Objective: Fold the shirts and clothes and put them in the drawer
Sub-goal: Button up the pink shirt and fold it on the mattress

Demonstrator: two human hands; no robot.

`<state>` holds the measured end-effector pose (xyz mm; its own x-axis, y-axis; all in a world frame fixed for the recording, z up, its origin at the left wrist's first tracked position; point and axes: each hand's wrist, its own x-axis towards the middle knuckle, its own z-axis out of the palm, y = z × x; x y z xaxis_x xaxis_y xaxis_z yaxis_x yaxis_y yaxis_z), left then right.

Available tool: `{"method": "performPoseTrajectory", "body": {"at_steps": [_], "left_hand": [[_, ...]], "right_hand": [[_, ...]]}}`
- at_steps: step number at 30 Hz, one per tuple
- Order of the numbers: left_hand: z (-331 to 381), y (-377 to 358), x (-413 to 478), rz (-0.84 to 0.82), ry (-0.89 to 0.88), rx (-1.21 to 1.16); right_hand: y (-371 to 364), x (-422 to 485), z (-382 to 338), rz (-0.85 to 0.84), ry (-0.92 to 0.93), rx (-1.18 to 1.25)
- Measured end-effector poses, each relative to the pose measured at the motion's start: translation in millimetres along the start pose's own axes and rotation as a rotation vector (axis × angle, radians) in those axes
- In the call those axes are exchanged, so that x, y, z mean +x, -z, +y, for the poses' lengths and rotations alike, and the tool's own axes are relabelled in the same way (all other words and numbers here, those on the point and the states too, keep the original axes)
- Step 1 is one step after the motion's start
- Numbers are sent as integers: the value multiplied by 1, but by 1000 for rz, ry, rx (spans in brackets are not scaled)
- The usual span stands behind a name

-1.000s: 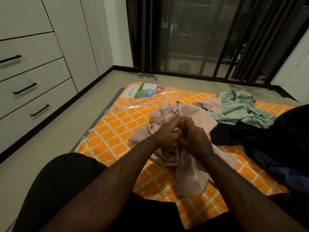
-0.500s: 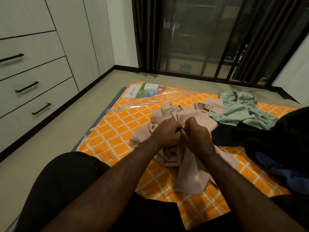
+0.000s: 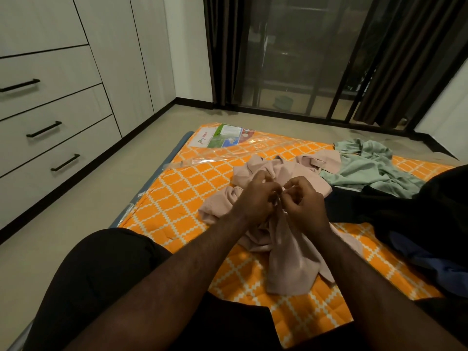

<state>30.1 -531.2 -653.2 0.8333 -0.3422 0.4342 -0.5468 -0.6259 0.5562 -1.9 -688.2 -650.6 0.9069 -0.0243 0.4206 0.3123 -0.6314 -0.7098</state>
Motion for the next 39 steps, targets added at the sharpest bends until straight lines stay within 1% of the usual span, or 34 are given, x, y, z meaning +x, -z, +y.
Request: {"method": "performPoseTrajectory", "body": {"at_steps": [3,7,10,13,15,17,19,22,24,25,26,29,30,31,33,36,38,39], "left_hand": [[-1,-3,3,132,101,-116],[2,-7,2,222,267,-194],[-1,-11,3,214,354,-280],[1,-11,1,131,437,-443],[4,-9,1,69,490,-463],[7,-8,3,-25,506,-378],[7,-6,2,-101,475,-195],[4,1,-2,-139,416,65],[1,6,3,-214,422,127],[1,9,6,-279,449,99],[2,10,10,-352,500,22],[17,19,11,-553,725,-339],[21,19,8,-582,755,-441],[24,18,6,-585,749,-504],[25,11,2,-510,706,-537],[20,-4,1,-314,623,-425],[20,-6,-1,-209,604,-411],[19,-6,-2,-161,597,-410]], "right_hand": [[-1,4,5,40,-143,108],[0,4,6,-9,-262,237],[1,3,5,-41,-291,315],[1,3,3,-46,-300,326],[0,3,3,-25,-276,265],[-1,3,3,8,-263,205],[-1,3,2,66,-268,187],[4,8,2,194,-281,166],[9,13,6,280,-307,151],[11,15,7,308,-326,146],[12,16,10,322,-344,143],[10,17,16,318,-383,192],[9,17,17,304,-391,221],[8,17,17,279,-398,244],[8,16,17,217,-396,273],[9,14,10,84,-365,369],[9,12,6,-28,-345,433],[9,11,6,-56,-338,418]]}}
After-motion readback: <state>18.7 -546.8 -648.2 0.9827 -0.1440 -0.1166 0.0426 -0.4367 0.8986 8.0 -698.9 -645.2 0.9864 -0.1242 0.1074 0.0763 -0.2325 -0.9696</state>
